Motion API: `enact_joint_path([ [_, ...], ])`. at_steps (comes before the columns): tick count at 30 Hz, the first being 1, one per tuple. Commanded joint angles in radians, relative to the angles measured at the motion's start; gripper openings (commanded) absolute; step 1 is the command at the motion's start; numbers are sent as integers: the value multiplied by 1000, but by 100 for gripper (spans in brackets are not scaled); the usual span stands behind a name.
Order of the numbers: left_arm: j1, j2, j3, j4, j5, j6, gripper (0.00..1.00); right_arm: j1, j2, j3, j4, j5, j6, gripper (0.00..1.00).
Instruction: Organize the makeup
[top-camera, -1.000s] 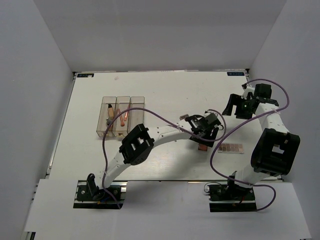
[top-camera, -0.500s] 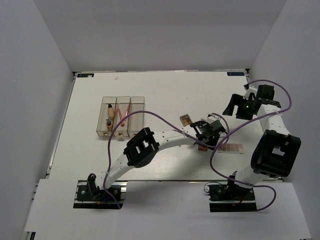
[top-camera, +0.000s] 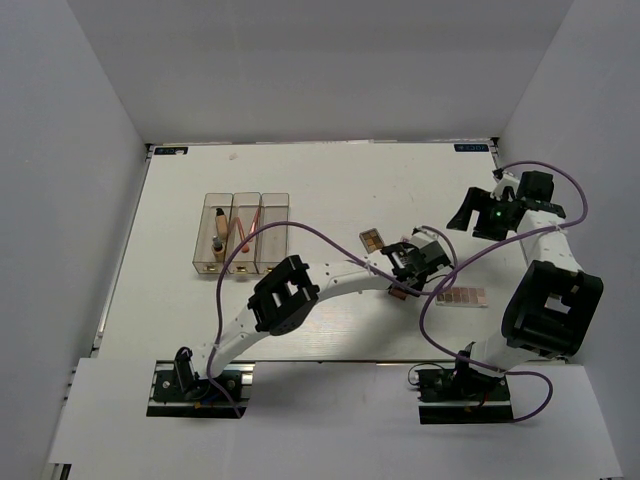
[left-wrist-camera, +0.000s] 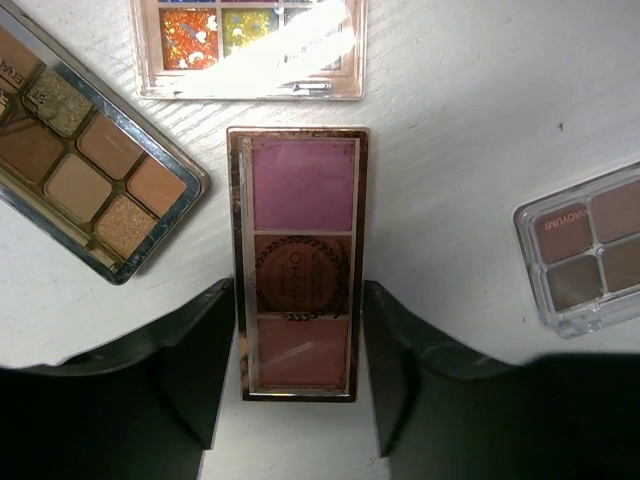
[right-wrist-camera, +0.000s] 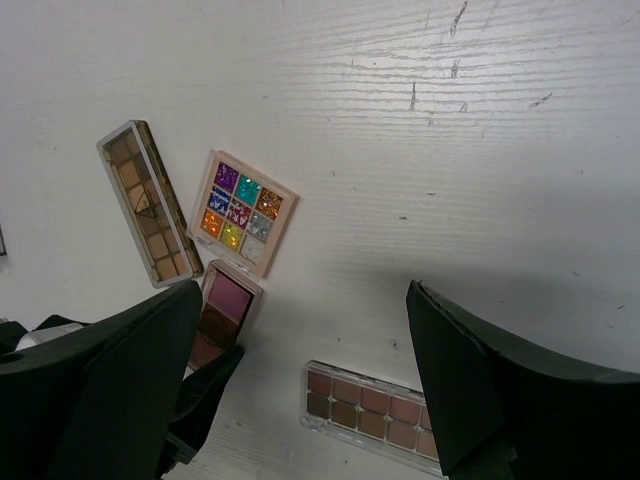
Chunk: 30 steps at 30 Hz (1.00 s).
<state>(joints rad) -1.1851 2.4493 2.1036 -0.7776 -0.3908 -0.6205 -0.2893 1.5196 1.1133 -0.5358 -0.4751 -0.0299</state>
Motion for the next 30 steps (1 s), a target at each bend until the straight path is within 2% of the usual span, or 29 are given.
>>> enact_joint_path([
  [1,-14,4,-81,-69,1,-2,58,-8,-22,-9,28,-31,8,89],
  [6,-15,-153,-316,50,39,-2,28,-8,-24,-18,25,-69,-5,85],
  [9,7,-292,-437,110,94,-10,20,-8,-32,-35,20,-106,-34,79],
  [10,21,-376,-464,148,90,-2,17,-8,-33,-38,17,-115,-42,77],
  [12,31,-450,-527,185,75,10,14,-8,-39,-50,17,-134,-50,74],
  [20,160,-689,-565,135,-6,-7,12,-4,-61,-64,19,-164,-77,71],
  [24,336,-772,-671,130,-22,-12,12,-1,-65,-73,13,-172,-88,70],
  [30,493,-828,-720,132,-28,31,12,7,-59,-98,-3,-188,-125,70],
])
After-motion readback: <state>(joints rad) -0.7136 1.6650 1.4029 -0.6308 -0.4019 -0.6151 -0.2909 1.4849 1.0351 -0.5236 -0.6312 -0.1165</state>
